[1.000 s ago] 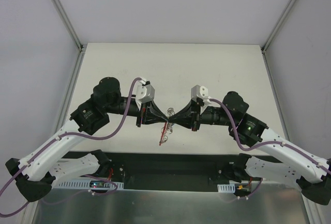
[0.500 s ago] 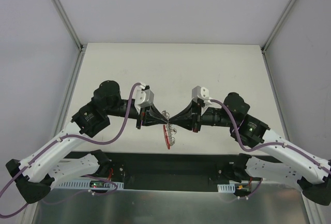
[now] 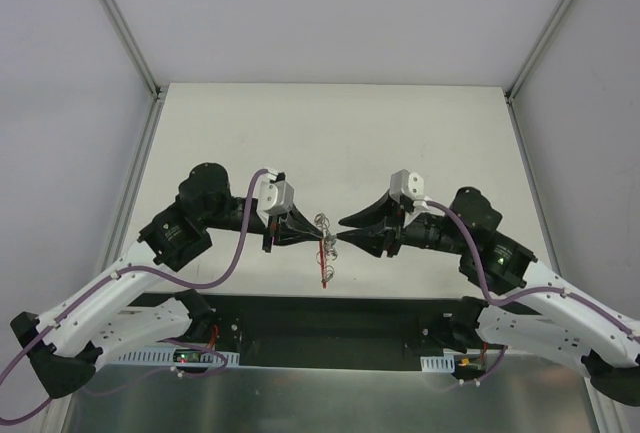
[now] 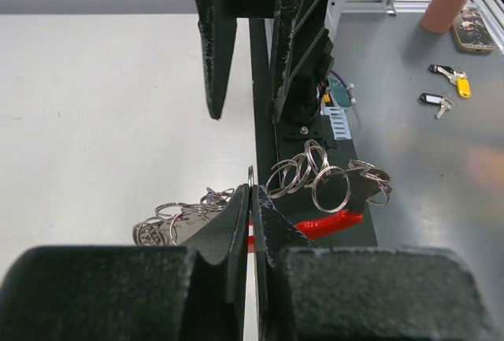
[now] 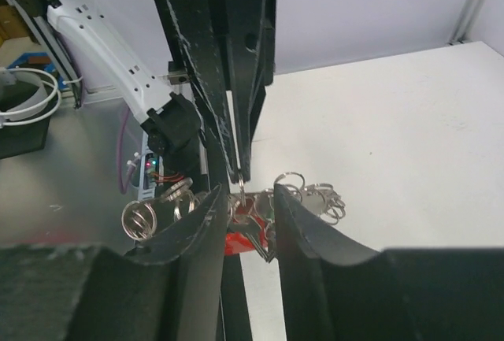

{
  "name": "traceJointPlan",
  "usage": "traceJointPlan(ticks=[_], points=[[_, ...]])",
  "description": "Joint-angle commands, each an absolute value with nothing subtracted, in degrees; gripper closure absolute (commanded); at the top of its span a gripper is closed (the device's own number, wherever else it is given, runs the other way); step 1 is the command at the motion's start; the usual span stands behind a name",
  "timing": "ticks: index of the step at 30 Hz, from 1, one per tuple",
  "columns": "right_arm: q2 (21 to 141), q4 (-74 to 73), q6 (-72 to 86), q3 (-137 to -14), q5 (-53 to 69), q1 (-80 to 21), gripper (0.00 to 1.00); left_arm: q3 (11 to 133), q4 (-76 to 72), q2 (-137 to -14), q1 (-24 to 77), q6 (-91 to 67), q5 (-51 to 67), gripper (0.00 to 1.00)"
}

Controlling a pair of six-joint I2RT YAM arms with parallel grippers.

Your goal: Remove the keys from the keyring

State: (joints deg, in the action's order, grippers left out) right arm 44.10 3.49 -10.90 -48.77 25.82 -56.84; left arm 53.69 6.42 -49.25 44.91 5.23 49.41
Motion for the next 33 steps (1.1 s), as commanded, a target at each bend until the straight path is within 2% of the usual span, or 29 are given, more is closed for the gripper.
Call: traceJointPlan(ticks=[1, 4, 5, 6, 12, 19, 33], points=[[39.6, 3.9, -13.3, -46.4, 20.4, -57.0, 0.65, 51.2, -4.0, -46.1, 44.7, 8.1, 50.6, 1.0], [38.1, 1.9, -13.4, -45.8, 19.6, -57.1, 0.6, 49.8, -8.5, -46.1, 44.6, 9.1, 51.0, 1.0], [37.6, 1.6, -13.4, -45.6, 19.7, -57.0, 0.53, 49.8, -9.6, -46.4, 44.6, 9.0, 51.2, 1.0], [37.1, 1.3, -13.5, -45.2, 19.9, -57.1, 0.52, 50.1, -10.6, -46.8, 44.6, 9.0, 51.6, 1.0], [32.1, 1.4, -17.6, -41.0, 18.8, -57.6, 0.52, 52.9, -17.0, -51.2, 44.3, 6.8, 54.1, 1.0], [26.9, 11.7, -23.4, -33.6, 17.1, -58.5, 0.51, 54.6, -23.8, -54.2, 43.4, 2.0, 55.6, 1.0], [33.7, 15.1, -25.7, -37.4, 16.9, -59.6, 0.54, 54.8, -27.8, -55.5, 43.4, 0.1, 56.1, 1.0]])
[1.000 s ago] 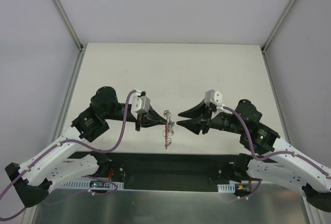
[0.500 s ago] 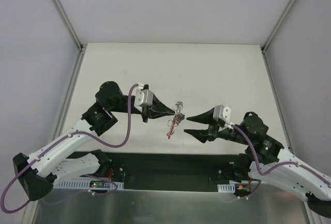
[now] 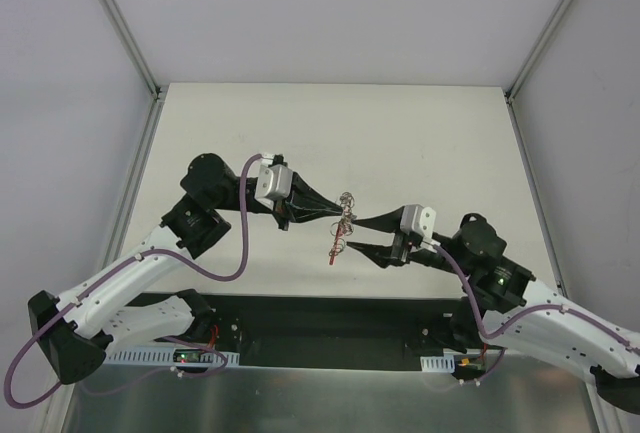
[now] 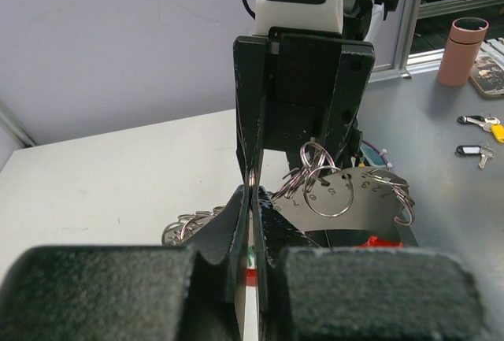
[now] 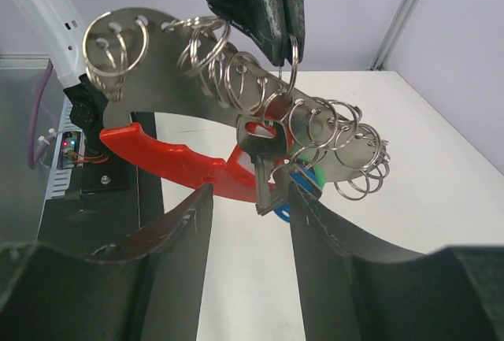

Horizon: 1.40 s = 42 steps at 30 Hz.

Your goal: Remove the keys from the keyring

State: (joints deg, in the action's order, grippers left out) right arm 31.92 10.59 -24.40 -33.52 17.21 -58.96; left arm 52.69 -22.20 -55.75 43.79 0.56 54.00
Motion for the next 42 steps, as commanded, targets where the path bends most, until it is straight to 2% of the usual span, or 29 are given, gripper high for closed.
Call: traceJointPlan(ticks=[1, 8, 12, 15, 16, 21, 27, 42], points=[[34.3, 15.1, -25.7, -37.5, 16.4, -59.6, 0.54, 54.7, -27.9, -55.5, 43.4, 0.2, 56.0, 1.0], [36.4, 15.2, -25.1, -39.5, 16.9, -59.9, 0.55, 53.3, -28.6, -55.5, 43.4, 0.2, 55.6, 1.0], [37.2, 14.3, -24.7, -40.3, 16.9, -60.0, 0.61, 53.3, -28.6, -55.4, 43.4, 0.2, 55.3, 1.0], [37.6, 12.7, -24.3, -40.7, 15.7, -60.1, 0.73, 53.4, -28.0, -55.5, 43.4, 0.2, 55.2, 1.0], [37.4, 12.0, -24.3, -41.1, 14.7, -60.1, 0.81, 53.6, -27.5, -55.5, 43.4, 0.3, 55.1, 1.0], [35.6, 7.6, -23.3, -41.7, 10.3, -60.2, 0.98, 53.6, -23.8, -54.8, 43.2, 3.2, 54.3, 1.0], [33.4, 4.7, -23.6, -42.4, 5.6, -60.2, 0.99, 53.3, -18.7, -53.9, 43.2, 6.5, 53.3, 1.0], [35.6, 0.3, -24.9, -46.9, 6.2, -60.2, 0.99, 52.4, -12.9, -53.3, 43.2, 11.4, 51.8, 1.0]])
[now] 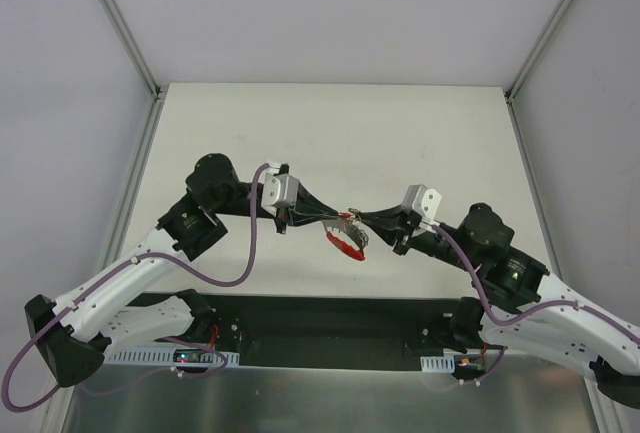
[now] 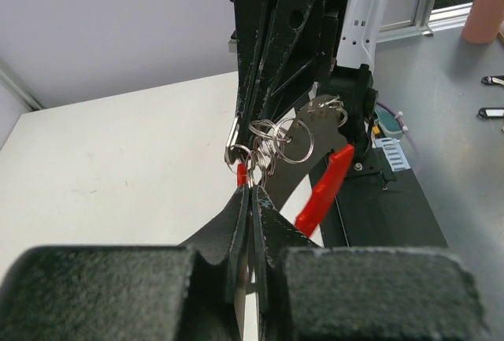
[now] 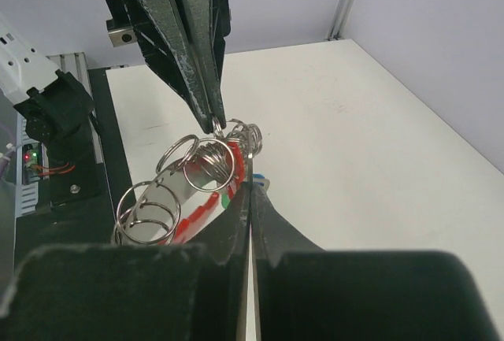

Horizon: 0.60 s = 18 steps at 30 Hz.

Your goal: Remove the keys from the keyring

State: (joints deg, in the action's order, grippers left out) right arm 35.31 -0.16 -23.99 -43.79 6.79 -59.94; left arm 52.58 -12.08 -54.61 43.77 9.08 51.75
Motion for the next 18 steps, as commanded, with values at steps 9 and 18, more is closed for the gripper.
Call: traceJointPlan(ticks=[9, 18], points=[[39.4, -5.4, -30.7, -51.0, 7.6, -60.2, 0.99, 52.2, -12.3, -54.2, 43.2, 11.5, 53.1, 1.0], [42.4, -9.6, -36.4, -55.3, 6.8, -60.6, 0.99, 51.0, -12.1, -54.8, 43.3, 10.7, 50.8, 1.0]])
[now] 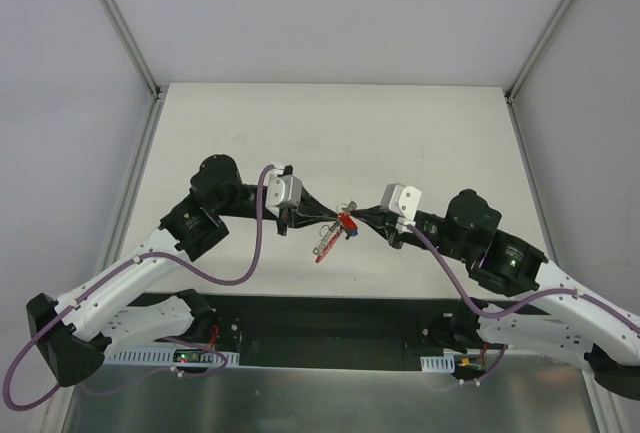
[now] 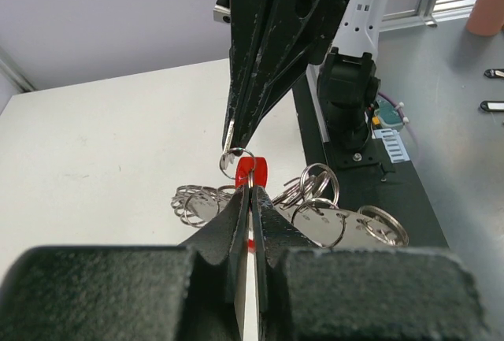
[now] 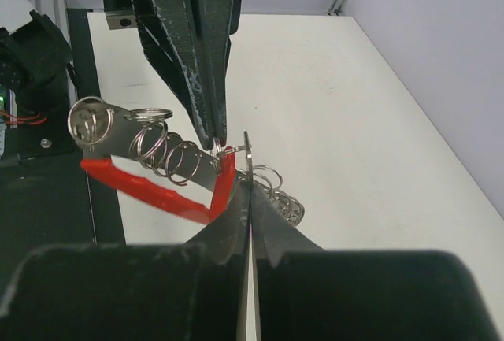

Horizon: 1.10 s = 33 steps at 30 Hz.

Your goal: Remove the keys from the keyring

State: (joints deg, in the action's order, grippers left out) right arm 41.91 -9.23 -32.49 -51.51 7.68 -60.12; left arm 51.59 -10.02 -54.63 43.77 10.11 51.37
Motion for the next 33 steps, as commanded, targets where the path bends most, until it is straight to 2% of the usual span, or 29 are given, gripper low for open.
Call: traceJointPlan(ticks=[1, 15, 28, 29, 33], points=[[42.5, -9.8, -36.9, -55.7, 6.1, -60.7, 0.99, 50.9, -12.1, -54.8, 43.2, 10.5, 50.6, 1.0], [50.0, -15.4, -47.9, -64.0, 2.9, -61.6, 0.96, 46.6, -20.5, -54.1, 43.2, 2.5, 50.5, 1.0], [52.7, -9.8, -57.1, -62.0, 0.4, -62.1, 0.98, 42.9, -31.9, -54.1, 43.2, -7.3, 51.9, 1.0], [53.0, -9.0, -57.5, -61.6, 0.4, -62.1, 0.98, 42.6, -32.9, -54.1, 43.2, -7.9, 51.9, 1.0], [53.8, -8.3, -58.2, -62.6, -1.5, -62.0, 0.84, 40.4, -38.2, -53.7, 43.3, -11.6, 51.3, 1.0]])
